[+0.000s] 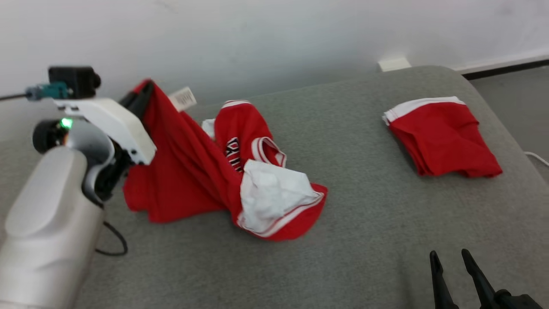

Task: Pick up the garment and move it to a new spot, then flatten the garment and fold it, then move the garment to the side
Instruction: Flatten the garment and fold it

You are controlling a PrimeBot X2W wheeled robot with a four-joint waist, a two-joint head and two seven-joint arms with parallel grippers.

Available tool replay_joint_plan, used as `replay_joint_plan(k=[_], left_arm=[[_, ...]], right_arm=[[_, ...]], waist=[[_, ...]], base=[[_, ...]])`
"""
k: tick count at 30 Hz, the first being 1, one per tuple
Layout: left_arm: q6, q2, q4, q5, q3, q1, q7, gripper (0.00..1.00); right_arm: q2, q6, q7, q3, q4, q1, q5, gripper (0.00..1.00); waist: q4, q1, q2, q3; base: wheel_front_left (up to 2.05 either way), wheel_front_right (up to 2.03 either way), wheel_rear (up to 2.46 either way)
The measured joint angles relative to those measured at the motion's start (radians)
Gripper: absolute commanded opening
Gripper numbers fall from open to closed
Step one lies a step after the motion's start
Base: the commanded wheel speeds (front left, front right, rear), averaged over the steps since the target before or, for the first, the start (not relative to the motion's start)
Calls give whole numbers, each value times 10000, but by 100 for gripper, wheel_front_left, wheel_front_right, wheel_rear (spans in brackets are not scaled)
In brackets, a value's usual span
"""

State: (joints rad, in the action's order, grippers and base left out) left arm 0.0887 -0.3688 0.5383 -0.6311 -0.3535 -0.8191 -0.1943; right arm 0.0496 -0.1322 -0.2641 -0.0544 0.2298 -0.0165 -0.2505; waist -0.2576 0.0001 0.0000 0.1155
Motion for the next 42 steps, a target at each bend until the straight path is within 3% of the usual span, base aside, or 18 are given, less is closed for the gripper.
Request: replay_joint_plan(k=[5, 9, 17, 22, 26, 30, 33, 34, 35, 36, 37, 42], left_arm=[[186, -46, 834, 422, -184, -1063, 872, 0], [320, -23, 1028, 385, -451, -1081, 1262, 0], [389, -472, -1363, -608, -1432, 2064, 612, 0], [-658, -1292, -3442, -857, -1469, 5159, 151, 0], [-1313, -1390, -4228, -1352, -1476, 7355, 201, 0], [-1377, -986, -3963, -1707, -1601, 8273, 562, 0], [-1156, -834, -3262, -1672, -1791, 8310, 790, 0], [-1143, -828, -3028, -1616, -1806, 8310, 844, 7], [-1087, -823, -2821, -1611, -1787, 8301, 940, 40], [-1072, -813, -2685, -1609, -1749, 8288, 1066, 94], [-1072, -798, -2579, -1611, -1701, 8278, 1149, 100], [-1335, -1177, -2765, -2002, -1210, 8596, 1047, 100]], right_arm=[[2, 0, 0, 46, 23, -8, -73, 100], [2, 2, 0, 276, 21, -98, -104, 100], [6, 2, 0, 752, -38, -711, -8, 100], [-2, 2, 0, 842, -150, -898, 42, 100], [-4, 2, 0, 828, -201, -927, 54, 100], [-4, 2, 0, 696, -176, -951, 54, 100], [-2, 2, 0, 639, -125, -955, 77, 100], [-6, 2, 0, 619, -105, -951, 105, 100], [-8, 2, 0, 602, -88, -941, 113, 100], [-10, 2, 0, 606, -79, -930, 115, 100], [-10, 2, 0, 625, -75, -923, 119, 100], [-2, 2, 0, 729, -86, -932, 127, 100]], waist=[[-475, 0, 0, 118], [-391, 1, 0, 34], [472, 0, 0, -372], [1282, -1, 0, -581], [1895, -1, 0, -674], [2436, -2, 0, -691], [2748, -1, 0, -671], [2813, -2, 0, -660], [2854, -2, 0, -651], [2864, -1, 0, -648], [2852, -2, 0, -652], [2606, -2, 0, -705]], base=[[0, 0, 0], [0, 0, 0], [0, 0, 0], [0, 0, 0], [0, 0, 0], [0, 0, 0], [0, 0, 0], [0, 0, 0], [0, 0, 0], [0, 0, 0], [0, 0, 0], [0, 0, 0]])
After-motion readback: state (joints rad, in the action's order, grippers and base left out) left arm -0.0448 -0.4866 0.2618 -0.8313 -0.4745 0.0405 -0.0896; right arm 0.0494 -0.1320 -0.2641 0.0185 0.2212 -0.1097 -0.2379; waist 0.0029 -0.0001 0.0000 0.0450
